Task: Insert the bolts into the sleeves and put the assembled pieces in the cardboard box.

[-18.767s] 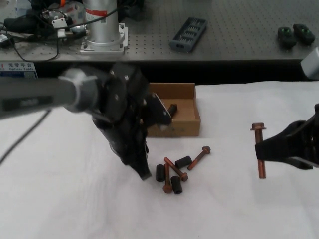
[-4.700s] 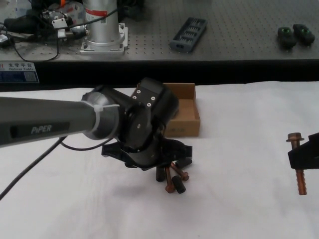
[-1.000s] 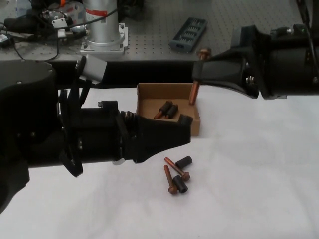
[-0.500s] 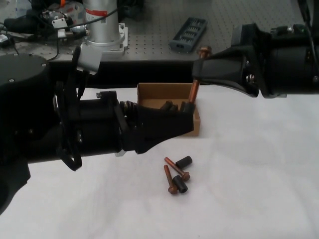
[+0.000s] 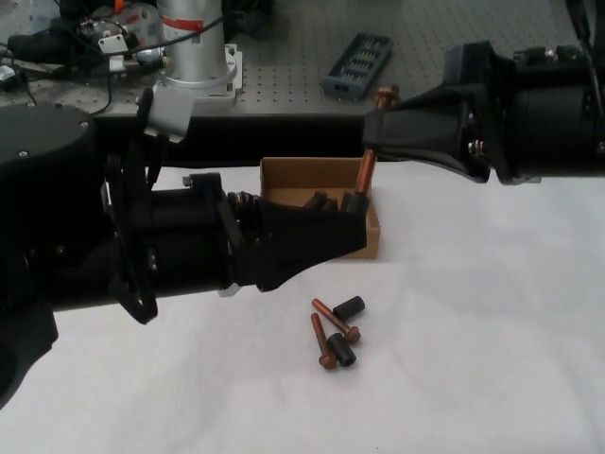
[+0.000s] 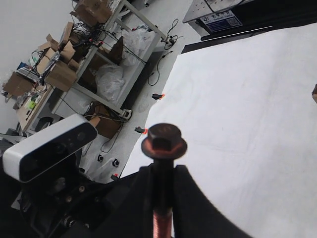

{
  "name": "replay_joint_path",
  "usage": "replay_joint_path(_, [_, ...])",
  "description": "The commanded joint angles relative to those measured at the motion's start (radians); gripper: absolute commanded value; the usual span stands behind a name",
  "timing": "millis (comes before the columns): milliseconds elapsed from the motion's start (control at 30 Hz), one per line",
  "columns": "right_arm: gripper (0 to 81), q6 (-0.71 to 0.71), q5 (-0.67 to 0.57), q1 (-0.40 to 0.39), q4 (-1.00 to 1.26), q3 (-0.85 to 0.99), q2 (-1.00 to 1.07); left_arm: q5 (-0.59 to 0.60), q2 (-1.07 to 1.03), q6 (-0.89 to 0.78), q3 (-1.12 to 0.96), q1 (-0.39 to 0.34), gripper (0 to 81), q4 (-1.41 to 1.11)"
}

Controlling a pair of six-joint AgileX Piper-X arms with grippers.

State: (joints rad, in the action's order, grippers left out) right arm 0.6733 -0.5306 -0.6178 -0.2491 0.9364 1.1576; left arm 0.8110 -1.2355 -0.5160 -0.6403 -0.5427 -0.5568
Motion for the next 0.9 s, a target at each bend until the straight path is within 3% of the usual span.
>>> replay_joint_path(0, [2.0,0.006,-0.033,-0.002,0.010,0.007,-0.012,-0.040,-0.001,-0.004,-0.005,0.000,0.7,-0.022])
replay_joint_path(567, [2.0,-0.113,-0.075,-0.002,-0.061,0.007,-0.015,-0.067,-0.001,-0.007,-0.005,0.000,0.7,-0.030])
replay_joint_path(867, [2.0,-0.181,0.014,-0.084,-0.112,0.007,-0.054,-0.109,-0.001,-0.007,-0.005,0.000,0.7,-0.052])
